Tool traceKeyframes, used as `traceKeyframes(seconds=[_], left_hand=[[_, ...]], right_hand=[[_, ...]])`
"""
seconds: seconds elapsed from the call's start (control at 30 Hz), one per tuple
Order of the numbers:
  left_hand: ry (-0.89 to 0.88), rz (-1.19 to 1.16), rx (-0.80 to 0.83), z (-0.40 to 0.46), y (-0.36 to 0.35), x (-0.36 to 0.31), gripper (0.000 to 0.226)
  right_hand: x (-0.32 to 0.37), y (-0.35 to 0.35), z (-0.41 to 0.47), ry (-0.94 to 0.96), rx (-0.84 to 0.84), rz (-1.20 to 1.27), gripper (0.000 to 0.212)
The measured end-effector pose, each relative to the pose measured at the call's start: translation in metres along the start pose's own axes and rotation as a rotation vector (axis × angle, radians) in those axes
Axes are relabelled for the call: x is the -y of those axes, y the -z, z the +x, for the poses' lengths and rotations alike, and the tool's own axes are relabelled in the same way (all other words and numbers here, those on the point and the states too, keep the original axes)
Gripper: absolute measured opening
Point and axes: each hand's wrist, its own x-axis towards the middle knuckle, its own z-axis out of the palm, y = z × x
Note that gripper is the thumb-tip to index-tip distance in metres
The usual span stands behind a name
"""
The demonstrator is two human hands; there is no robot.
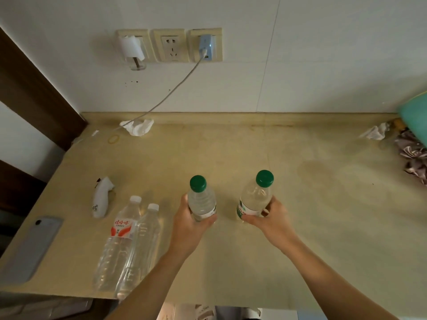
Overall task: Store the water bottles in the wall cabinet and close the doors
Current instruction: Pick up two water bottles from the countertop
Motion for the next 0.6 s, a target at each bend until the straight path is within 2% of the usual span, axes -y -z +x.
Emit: traceKeyframes(seconds=[0.1, 0.2, 0.43, 0.6], left_hand=[[-0.019, -0.036, 0.03, 0.007, 0.002, -0.014, 0.056], [-0.117, -0.07, 0.043, 0.015, 0.002, -0.052, 0.056], [-0.476, -0.139, 0.103, 0.014, 0.011, -0.208, 0.055], [-0.686, -0.194, 0.116, 0.0, 0.032, -0.307, 0.048]], right_hand=[[0.025, 0.006, -0.01, 0.048, -0.028, 0.031, 0.055], [0.062, 0.02, -0.023, 0.147, -0.061, 0.072, 0.048], [0.169, 0.072, -0.064, 0.418, -0.207, 0.206, 0.044], [0.256, 0.104, -0.09, 0.654, -0.202, 0.224, 0.048]])
